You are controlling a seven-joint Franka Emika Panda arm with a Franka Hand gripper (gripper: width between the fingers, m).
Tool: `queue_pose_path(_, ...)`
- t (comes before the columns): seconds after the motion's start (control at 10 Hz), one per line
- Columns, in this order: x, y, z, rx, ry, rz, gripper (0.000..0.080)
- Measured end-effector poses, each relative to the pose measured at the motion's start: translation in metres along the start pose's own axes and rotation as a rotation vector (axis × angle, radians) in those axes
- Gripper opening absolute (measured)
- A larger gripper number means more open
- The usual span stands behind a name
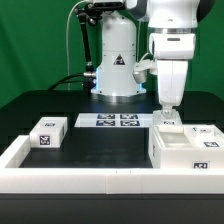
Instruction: Assemble cabinet
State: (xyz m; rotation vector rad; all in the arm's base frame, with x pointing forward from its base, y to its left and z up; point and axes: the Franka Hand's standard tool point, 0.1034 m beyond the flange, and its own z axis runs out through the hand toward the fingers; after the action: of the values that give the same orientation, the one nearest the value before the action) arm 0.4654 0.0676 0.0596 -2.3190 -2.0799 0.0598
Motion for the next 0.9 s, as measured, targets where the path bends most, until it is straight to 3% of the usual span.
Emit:
queue_pose_path(0.5, -0.002, 0.004, 0.0, -0.007, -0.006, -0.033, 0.0069)
queue_pose_path(0.9, -0.002, 0.031, -0.002, -0.011, -0.004, -0.047, 0.007)
